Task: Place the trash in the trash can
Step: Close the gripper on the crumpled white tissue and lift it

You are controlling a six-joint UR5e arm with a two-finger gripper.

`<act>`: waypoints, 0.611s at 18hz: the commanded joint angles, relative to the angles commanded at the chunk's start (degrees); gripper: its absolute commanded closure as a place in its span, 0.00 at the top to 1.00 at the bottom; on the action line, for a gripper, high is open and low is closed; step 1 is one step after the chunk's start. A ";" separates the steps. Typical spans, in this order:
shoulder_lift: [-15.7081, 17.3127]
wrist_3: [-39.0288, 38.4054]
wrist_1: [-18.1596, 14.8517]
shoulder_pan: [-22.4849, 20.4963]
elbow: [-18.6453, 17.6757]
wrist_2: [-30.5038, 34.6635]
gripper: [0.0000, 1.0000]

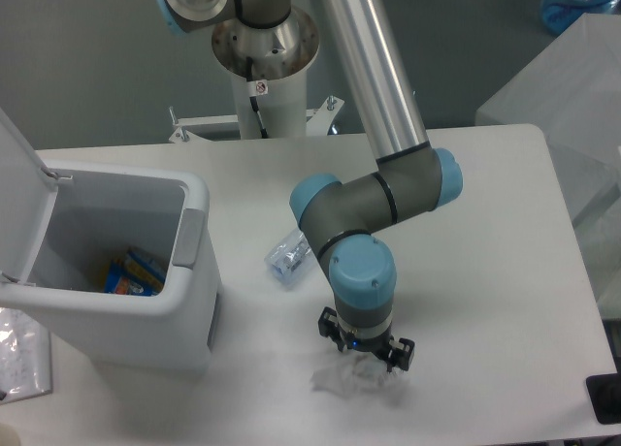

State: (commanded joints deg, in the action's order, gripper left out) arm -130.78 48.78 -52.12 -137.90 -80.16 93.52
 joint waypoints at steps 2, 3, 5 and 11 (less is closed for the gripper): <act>0.26 0.09 -0.09 0.00 0.00 -0.17 0.07; 0.26 0.00 -0.09 0.00 0.00 -0.18 0.06; 0.26 0.00 -0.09 0.00 -0.09 -0.18 0.03; 0.97 -0.18 -0.09 -0.09 -0.09 -0.70 0.01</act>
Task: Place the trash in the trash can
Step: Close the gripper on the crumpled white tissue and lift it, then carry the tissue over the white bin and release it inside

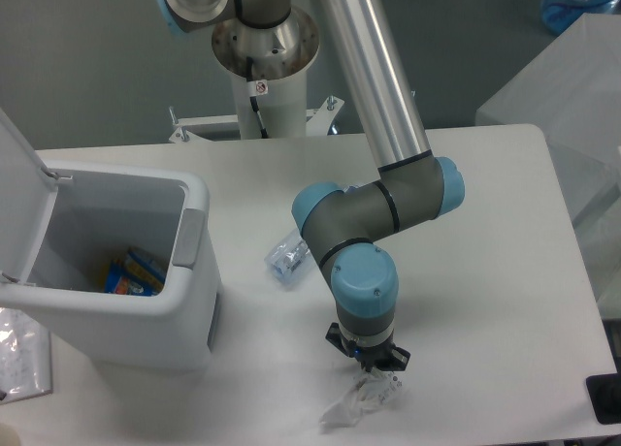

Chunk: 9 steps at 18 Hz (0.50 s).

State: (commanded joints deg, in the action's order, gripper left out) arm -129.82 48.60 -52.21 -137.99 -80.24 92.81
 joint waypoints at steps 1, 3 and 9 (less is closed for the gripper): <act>0.78 -0.09 0.00 0.09 -0.09 0.00 0.01; 3.24 -1.40 -0.09 -0.17 -0.09 -0.09 0.02; 10.71 -2.54 -0.70 -2.19 -0.70 -10.34 0.02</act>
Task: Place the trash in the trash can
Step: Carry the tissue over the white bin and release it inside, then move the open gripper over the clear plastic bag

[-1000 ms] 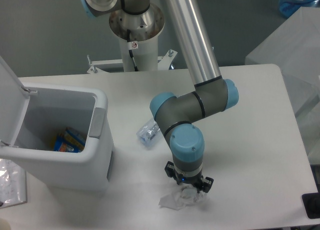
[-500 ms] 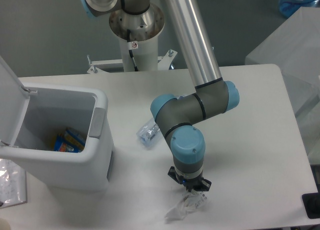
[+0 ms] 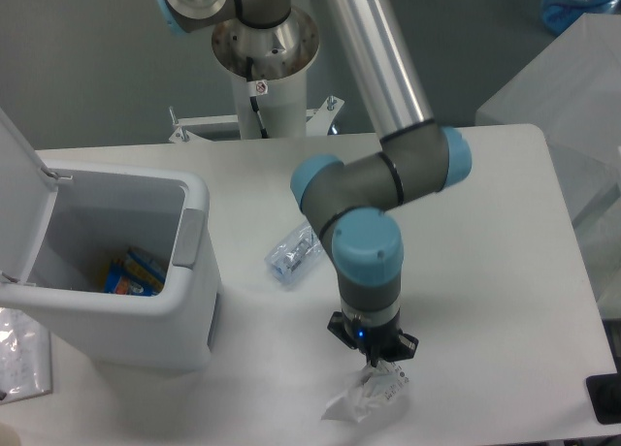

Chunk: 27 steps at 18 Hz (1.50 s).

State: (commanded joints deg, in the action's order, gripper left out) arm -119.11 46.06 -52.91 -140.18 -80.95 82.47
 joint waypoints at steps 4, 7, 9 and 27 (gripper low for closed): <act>5.01 -2.81 -0.09 -0.53 -0.09 -10.82 0.02; 8.18 -4.57 -0.09 -0.45 -0.18 -16.45 0.02; 10.20 -5.01 -0.09 -0.36 -0.53 -19.00 0.03; 28.84 -3.61 0.52 7.02 -16.34 -27.45 0.26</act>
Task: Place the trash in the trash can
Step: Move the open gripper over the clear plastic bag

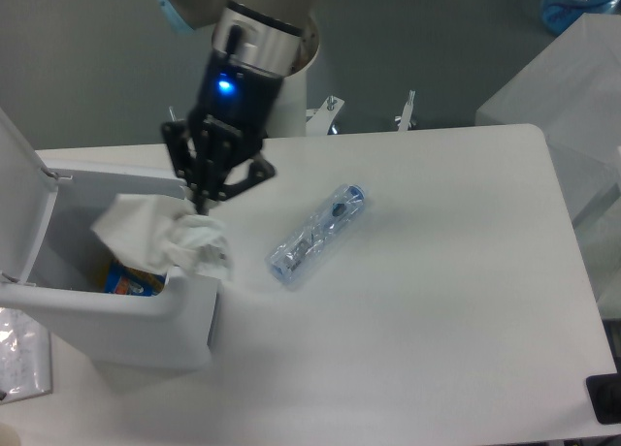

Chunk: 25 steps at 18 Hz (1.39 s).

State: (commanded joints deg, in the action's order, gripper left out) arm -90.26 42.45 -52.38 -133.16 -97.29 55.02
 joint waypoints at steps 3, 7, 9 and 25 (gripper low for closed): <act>-0.09 0.70 0.26 1.15 -0.79 0.00 0.80; 0.18 2.90 0.18 1.33 -1.41 0.09 1.00; 0.18 2.99 0.18 1.15 -0.97 0.09 1.00; -10.98 9.84 0.00 -15.90 -1.06 0.61 1.00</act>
State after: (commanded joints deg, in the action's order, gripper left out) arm -101.24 52.29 -52.38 -149.06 -98.35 55.63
